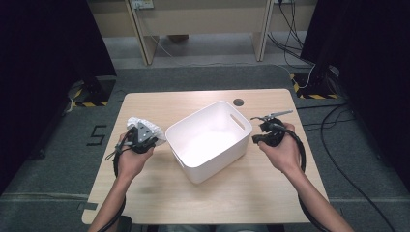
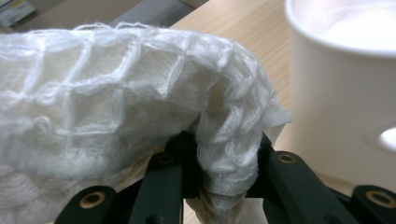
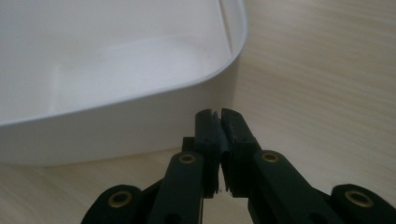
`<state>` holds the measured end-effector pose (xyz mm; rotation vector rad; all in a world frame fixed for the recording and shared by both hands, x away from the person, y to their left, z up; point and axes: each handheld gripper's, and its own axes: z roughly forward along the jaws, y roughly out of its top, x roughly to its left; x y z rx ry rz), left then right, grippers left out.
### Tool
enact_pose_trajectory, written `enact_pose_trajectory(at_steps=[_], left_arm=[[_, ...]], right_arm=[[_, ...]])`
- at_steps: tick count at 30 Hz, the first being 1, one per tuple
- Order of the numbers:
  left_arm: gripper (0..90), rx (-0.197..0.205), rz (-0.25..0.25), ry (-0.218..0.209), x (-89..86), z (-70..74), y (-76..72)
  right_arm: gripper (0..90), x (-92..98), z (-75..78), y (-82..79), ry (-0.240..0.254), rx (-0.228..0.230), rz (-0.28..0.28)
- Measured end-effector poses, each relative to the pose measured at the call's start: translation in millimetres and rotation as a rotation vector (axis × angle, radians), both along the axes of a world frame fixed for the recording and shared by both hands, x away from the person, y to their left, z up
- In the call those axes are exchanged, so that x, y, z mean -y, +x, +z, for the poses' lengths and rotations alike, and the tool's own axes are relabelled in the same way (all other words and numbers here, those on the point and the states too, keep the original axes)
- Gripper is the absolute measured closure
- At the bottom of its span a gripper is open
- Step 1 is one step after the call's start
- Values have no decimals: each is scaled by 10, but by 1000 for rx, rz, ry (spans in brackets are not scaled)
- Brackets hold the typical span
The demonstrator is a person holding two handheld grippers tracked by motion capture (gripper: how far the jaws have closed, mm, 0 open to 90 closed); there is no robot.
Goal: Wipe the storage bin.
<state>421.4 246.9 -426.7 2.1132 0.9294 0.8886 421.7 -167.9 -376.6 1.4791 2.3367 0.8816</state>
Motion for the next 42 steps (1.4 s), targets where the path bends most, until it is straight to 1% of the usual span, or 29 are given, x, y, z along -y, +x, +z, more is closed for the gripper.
enact_pose_trajectory(at_steps=[1, 3, 4, 5, 6, 7, 8, 9, 11, 13, 15, 16, 18, 21, 23, 25, 27, 31, 33, 35, 36, 37, 38, 39, 40, 42], left_arm=[[739, -3, -11, 12, 23, -2, 9], [740, -7, -30, 14, 61, -5, 12], [740, -6, -42, 27, 83, -4, 6], [740, -3, -54, 26, 106, -4, -4], [740, -5, -67, 23, 123, 1, -19], [740, -2, -70, 30, 141, 2, -36], [740, 1, -71, 41, 144, 5, -51], [740, -3, -69, 25, 141, 2, -66], [739, 7, -64, 24, 149, -7, -106], [739, 5, -60, 10, 159, -15, -151], [738, 7, -62, 6, 179, -21, -198], [738, 5, -67, -1, 192, -23, -218], [738, 1, -74, -1, 229, -23, -257], [738, 4, -84, -3, 274, -27, -285], [737, 5, -95, 18, 348, -20, -313], [737, 6, -108, 30, 403, -22, -334], [736, 4, -125, 27, 464, -27, -357], [736, 4, -156, 27, 591, -39, -389], [735, 1, -168, 25, 654, -53, -399], [734, 6, -171, 29, 698, -69, -413], [733, 8, -175, 24, 709, -79, -422], [732, 13, -181, 15, 716, -90, -433], [731, 21, -184, 8, 722, -104, -443], [731, 21, -184, -1, 730, -120, -452], [731, 21, -185, 1, 736, -133, -457], [731, 24, -183, -4, 742, -151, -468]], right_arm=[[860, -38, -29, -17, -7, -9, 13], [859, -115, -55, -32, -12, -19, 37], [858, -153, -60, -25, -14, -14, 46], [861, -187, -58, -11, -11, -10, 53], [859, -222, -51, 7, -21, -13, 55], [856, -252, -43, 25, -25, -7, 55], [854, -278, -40, 49, -17, 0, 55], [851, -306, -36, 75, -18, 5, 48], [850, -366, -23, 140, -30, 21, 29], [853, -428, -21, 243, -27, 24, 7], [853, -494, -22, 359, -27, 28, -8], [853, -528, -23, 415, -25, 24, -13], [854, -594, -23, 516, -27, 24, -20], [857, -689, -32, 586, -35, 26, -16], [856, -735, -51, 579, -43, 27, -2], [856, -757, -68, 546, -53, 29, 3], [854, -750, -70, 512, -67, 41, 4], [836, -637, -45, 456, -51, 44, -8], [824, -585, -25, 432, -50, 54, -20], [797, -517, 5, 401, -33, 69, -39], [775, -479, 23, 377, -12, 84, -54], [771, -444, 44, 341, 18, 108, -69], [768, -417, 65, 294, 26, 145, -88], [758, -405, 83, 251, 32, 178, -104], [741, -406, 102, 226, 30, 193, -103], [724, -409, 151, 194, 63, 212, -99]])
